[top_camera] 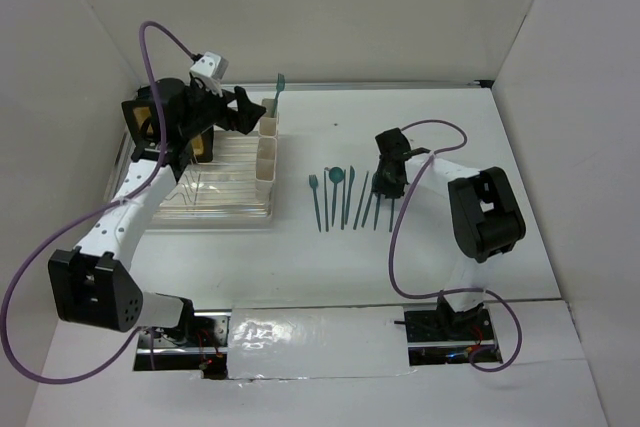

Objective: Sort the eating utensils into containers

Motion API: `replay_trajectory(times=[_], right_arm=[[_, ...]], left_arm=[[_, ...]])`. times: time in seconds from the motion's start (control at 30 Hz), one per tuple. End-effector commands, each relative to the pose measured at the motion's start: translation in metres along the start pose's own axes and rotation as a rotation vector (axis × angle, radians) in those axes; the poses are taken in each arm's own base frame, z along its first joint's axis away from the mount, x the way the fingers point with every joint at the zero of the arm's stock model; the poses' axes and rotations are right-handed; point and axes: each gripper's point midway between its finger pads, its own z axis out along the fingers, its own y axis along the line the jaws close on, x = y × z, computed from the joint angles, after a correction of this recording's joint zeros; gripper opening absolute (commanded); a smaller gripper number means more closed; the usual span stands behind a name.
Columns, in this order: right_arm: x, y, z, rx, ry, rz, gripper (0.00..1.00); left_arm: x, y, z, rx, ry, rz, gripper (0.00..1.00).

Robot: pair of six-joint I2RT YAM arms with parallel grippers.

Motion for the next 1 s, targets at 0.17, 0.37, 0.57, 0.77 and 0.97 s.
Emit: replay_trajectory(times=[0.17, 0.37, 0.57, 0.77, 0.97], right_arm=[[0.027, -0.018, 0.023, 0.108, 0.052, -0.040, 0.13], [0.014, 0.006, -0.004, 0.016, 0.004, -0.099, 0.00], [-0.050, 0.105, -0.143, -0.607, -0.332, -0.237, 0.00], [-0.060, 0.139, -0.216, -0.805, -0.390, -0.338, 0.00], [-0.063, 0.152, -0.248, -0.882, -0.420, -0.409, 0.00]], left_arm=[[-0.031, -0.012, -0.028, -0.003, -0.064, 0.094, 1.00], [-0.033, -0.027, -0.019, 0.035, 0.015, -0.001, 1.00], [-0.015, -0.077, 0.022, 0.119, 0.100, -0.137, 0.99], [-0.006, -0.099, 0.068, 0.109, 0.135, -0.252, 0.99], [-0.015, -0.127, 0.076, 0.219, 0.135, -0.294, 0.98]])
